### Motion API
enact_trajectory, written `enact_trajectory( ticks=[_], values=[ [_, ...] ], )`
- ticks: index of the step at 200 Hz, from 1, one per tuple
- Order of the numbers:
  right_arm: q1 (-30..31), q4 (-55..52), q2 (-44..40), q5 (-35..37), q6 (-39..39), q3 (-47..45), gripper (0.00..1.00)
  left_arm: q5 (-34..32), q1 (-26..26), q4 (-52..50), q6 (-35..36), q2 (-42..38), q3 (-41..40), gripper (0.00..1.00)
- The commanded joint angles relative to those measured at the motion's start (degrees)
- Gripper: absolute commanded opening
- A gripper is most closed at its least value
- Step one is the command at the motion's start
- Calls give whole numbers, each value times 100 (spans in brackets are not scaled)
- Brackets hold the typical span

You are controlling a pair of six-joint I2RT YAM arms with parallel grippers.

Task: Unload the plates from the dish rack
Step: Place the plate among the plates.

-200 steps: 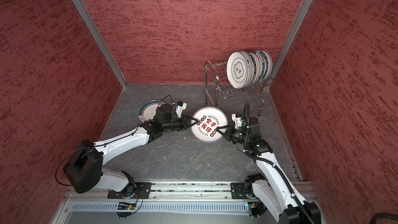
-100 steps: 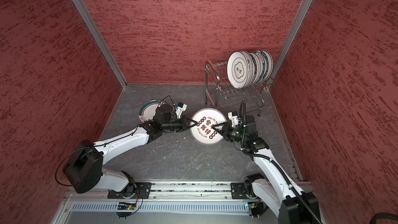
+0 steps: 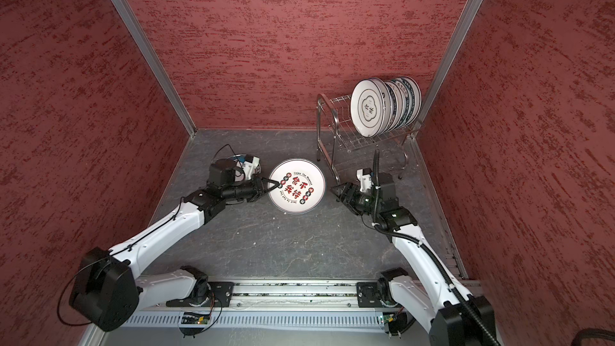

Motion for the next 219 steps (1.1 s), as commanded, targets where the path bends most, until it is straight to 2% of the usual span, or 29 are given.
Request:
enact_trajectory(
  ticks=[1, 49, 96, 142, 219],
  values=[
    [22, -635, 155, 695, -385, 227, 71, 86, 627, -551, 293, -345, -137, 0],
    [21, -1177, 507, 954, -861, 400, 66, 324, 2093, -1122, 695, -535, -200, 0],
    [22, -961, 783, 1046, -947, 305, 60, 309, 2931, -1084, 986, -162, -188, 0],
    [19, -1070, 804, 1186, -1096, 359, 61, 136, 3428, -884, 1142, 620, -12, 0],
    [27, -1044, 813, 1331, -1105, 267, 61, -391, 3774, -992, 1547, 1613, 718, 0]
  ],
)
